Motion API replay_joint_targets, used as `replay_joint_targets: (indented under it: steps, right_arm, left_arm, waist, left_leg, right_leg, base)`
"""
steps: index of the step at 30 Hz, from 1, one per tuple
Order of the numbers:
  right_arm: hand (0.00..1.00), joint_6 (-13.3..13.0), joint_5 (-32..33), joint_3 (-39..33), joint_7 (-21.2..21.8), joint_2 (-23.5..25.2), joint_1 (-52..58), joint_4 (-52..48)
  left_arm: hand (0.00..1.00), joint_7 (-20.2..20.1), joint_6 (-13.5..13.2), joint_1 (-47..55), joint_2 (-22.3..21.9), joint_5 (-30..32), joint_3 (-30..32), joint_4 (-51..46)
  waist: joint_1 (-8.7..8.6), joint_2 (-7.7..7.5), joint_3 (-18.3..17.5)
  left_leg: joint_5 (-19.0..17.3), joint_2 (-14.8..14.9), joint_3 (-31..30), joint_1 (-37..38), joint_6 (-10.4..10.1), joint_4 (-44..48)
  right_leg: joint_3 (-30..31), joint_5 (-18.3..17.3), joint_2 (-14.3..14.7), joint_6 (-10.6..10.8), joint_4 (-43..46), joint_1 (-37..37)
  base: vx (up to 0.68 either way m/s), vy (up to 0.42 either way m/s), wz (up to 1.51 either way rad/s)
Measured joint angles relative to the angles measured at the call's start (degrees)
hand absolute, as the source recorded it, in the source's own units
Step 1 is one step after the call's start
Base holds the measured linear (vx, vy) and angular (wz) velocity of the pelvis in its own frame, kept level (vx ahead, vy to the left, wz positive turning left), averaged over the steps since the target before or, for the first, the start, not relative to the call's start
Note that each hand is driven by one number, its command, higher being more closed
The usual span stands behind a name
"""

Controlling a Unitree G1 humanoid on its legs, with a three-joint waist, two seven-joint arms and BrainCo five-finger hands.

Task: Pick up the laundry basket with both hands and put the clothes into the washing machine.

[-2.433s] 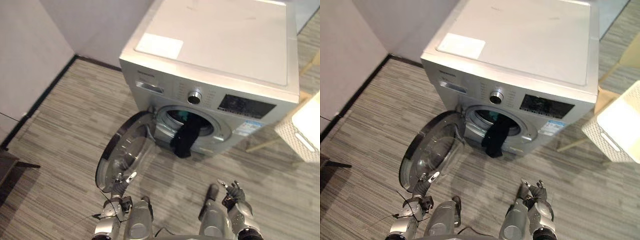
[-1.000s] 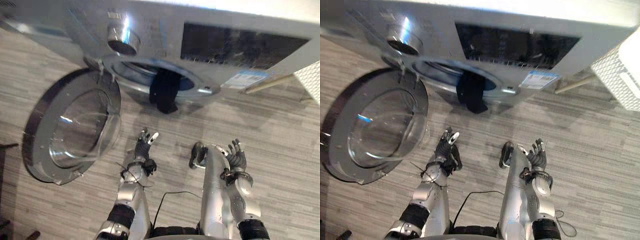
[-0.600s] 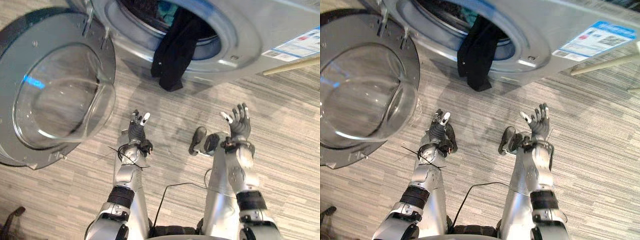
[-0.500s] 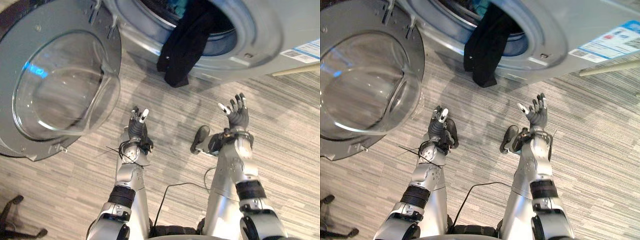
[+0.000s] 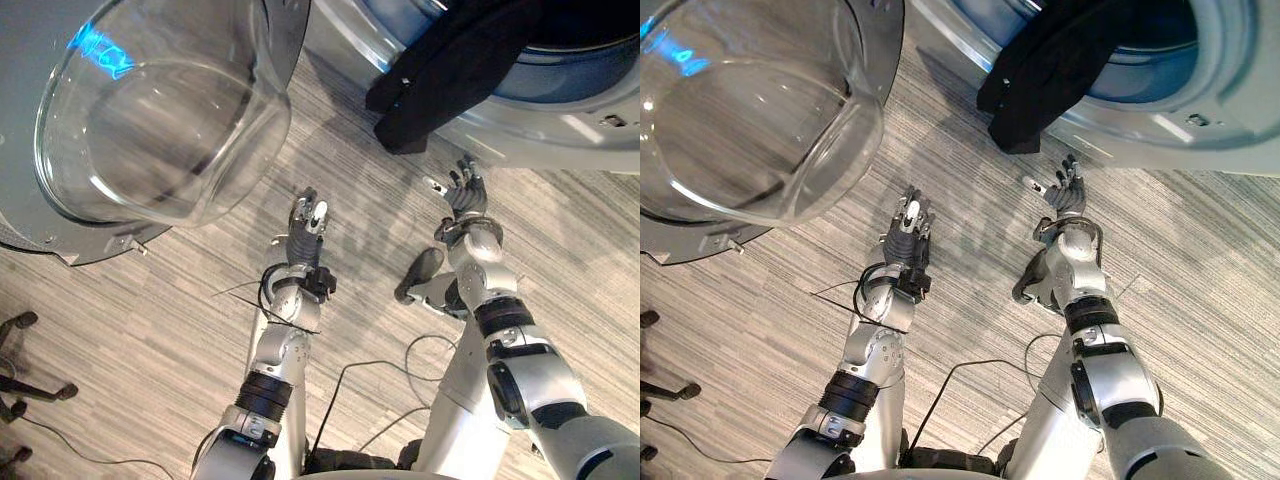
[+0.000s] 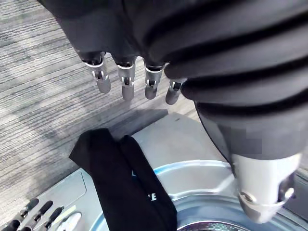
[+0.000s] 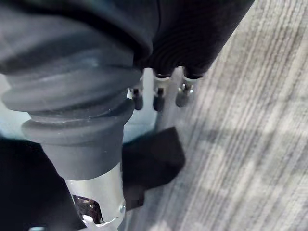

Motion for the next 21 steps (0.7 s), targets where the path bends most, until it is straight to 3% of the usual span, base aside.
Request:
replay_joint_targets:
  steps: [9, 21]
  right_arm:
    - [0.0, 0.15, -1.14, 8.53, -0.14, -6.19, -8.36, 3.58]
    - [0.0, 0.44, -0.57, 14.45, -0.19, -13.93, -18.0, 0.6]
  left_arm:
    - [0.0, -2.32, -0.72, -0.6, -0.15, -1.84, -4.49, -1.35]
    - [0.0, -4.93, -1.24, 0.97, -0.55, -9.57, -7.91, -6.95]
  waist:
    - [2.29, 0.65, -0.13]
    - [3.25, 0.61, -0.11]
  left_leg:
    - [0.45, -1.2, -1.26, -2.39, -0.47, 0.05]
    - [1.95, -3.1, -4.18, -5.72, -0.95, 0.05]
  right_leg:
    - [-0.78, -0.54, -0.63, 0.7, 0.6, -1.52]
    - [-2.85, -1.2, -1.62, 0.42, 1.27, -2.08]
  base:
    - [0.0, 0.008, 0.07]
    - [-0.01, 0.01, 0.12]
